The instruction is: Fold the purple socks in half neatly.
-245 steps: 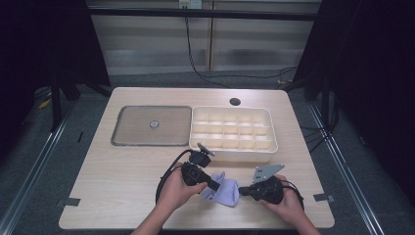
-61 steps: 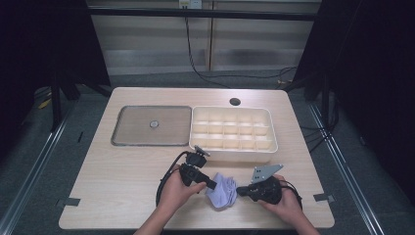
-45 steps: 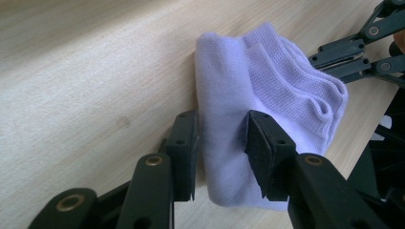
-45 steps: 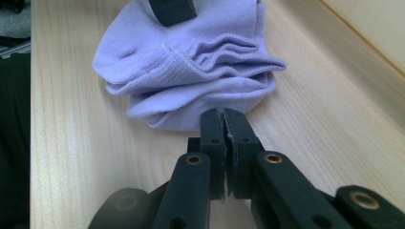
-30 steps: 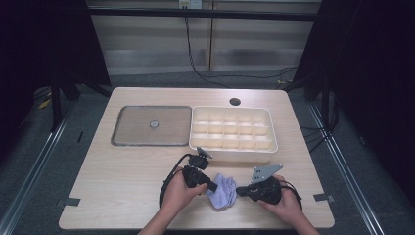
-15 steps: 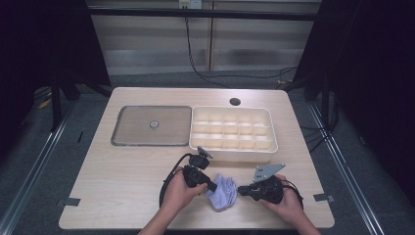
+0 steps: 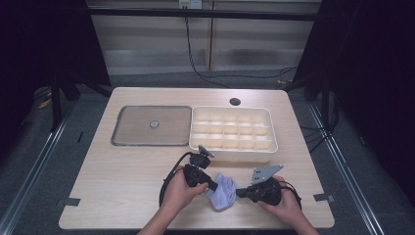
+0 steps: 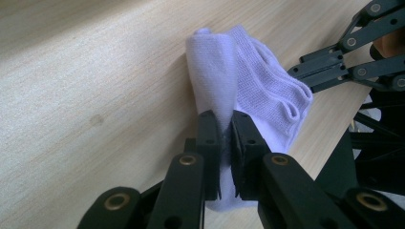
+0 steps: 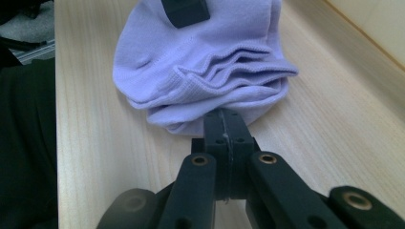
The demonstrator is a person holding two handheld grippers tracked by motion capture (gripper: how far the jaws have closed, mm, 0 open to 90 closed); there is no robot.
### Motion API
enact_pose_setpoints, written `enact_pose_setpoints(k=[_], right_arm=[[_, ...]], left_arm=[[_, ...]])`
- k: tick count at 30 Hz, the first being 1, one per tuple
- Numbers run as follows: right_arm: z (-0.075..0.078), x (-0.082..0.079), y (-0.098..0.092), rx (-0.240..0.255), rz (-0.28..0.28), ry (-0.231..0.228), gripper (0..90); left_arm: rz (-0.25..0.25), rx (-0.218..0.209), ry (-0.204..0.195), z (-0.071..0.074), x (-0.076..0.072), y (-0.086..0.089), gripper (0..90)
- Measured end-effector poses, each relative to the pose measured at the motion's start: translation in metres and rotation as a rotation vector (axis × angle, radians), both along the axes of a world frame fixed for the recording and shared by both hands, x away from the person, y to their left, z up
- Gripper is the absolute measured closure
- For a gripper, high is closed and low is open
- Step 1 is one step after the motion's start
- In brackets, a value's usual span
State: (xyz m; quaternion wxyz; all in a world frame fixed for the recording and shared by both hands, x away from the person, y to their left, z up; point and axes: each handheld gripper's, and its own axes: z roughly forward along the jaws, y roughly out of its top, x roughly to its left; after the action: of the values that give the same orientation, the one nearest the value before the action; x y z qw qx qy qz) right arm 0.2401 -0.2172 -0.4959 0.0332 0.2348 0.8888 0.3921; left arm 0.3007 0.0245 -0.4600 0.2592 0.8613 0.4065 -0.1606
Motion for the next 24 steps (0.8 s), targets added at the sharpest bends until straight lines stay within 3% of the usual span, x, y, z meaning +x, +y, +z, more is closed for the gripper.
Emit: enact_pose_setpoints(k=[14, 24], right_arm=[[-0.002, 0.002, 0.007, -0.013, 0.021, 0.002, 90.0], [0.016, 0.003, 0.005, 0.030, -0.005, -0.037, 90.0]], left_arm=[[0.010, 0.019, -0.007, 0.004, 0.000, 0.001, 82.9], [0.020, 0.035, -0.004, 0.004, 0.003, 0.004, 83.2]])
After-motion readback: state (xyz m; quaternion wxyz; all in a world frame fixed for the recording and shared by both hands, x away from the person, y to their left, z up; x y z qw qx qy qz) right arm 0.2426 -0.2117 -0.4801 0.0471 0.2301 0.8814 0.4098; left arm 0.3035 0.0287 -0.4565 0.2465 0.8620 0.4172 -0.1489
